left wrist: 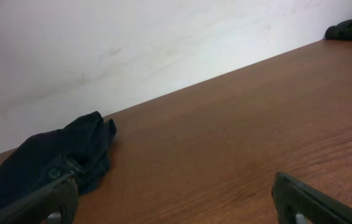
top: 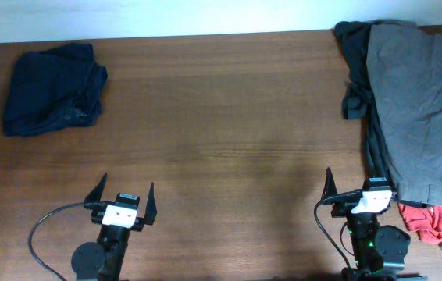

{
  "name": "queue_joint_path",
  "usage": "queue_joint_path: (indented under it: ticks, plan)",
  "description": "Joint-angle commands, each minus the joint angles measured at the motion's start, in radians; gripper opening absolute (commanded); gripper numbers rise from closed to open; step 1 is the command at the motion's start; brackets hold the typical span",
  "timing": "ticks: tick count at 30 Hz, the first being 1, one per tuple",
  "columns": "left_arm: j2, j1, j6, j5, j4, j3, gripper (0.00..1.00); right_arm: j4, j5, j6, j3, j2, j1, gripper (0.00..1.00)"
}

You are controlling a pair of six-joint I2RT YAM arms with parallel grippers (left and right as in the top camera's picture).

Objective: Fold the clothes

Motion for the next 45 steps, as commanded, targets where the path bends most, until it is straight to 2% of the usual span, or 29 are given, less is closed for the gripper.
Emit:
queue_joint_path:
  ticks: [1, 18, 24, 26, 29, 33, 38, 43, 45]
  plan:
    - [-0.008, -0.002, -0.01, -0.007, -0.001, -0.008, 0.99, -0.007, 0.006, 0.004, -0.005, -0.006, 0.005, 0.99]
    - [-0.008, -0.002, 0.01, -0.064, 0.002, -0.008, 0.99, 0.008, 0.008, 0.004, -0.005, -0.007, 0.005, 0.99]
    - [-0.008, -0.002, 0.008, -0.06, 0.026, -0.007, 0.99, 0.084, -0.087, 0.007, -0.005, -0.007, 0.005, 0.99]
    - [-0.008, -0.003, -0.037, 0.058, 0.077, -0.006, 0.99, 0.115, -0.108, 0.067, 0.0, -0.007, 0.005, 0.99]
    - [-0.008, -0.003, -0.038, 0.211, 0.143, -0.006, 0.99, 0.118, -0.108, 0.168, 0.032, -0.006, 0.005, 0.99]
    - [-0.007, -0.003, -0.114, 0.232, 0.184, 0.003, 0.99, 0.11, -0.107, 0.178, 0.106, 0.024, 0.005, 0.99]
    - [0.046, -0.003, -0.116, 0.232, 0.181, 0.061, 0.99, 0.06, -0.107, 0.177, 0.256, 0.148, 0.005, 0.99]
    - [0.195, -0.002, -0.116, 0.231, 0.149, 0.174, 0.99, -0.02, -0.108, 0.177, 0.466, 0.369, 0.005, 0.99]
    - [0.315, -0.002, -0.116, 0.232, 0.111, 0.262, 0.99, -0.077, -0.108, 0.177, 0.591, 0.498, 0.005, 0.99]
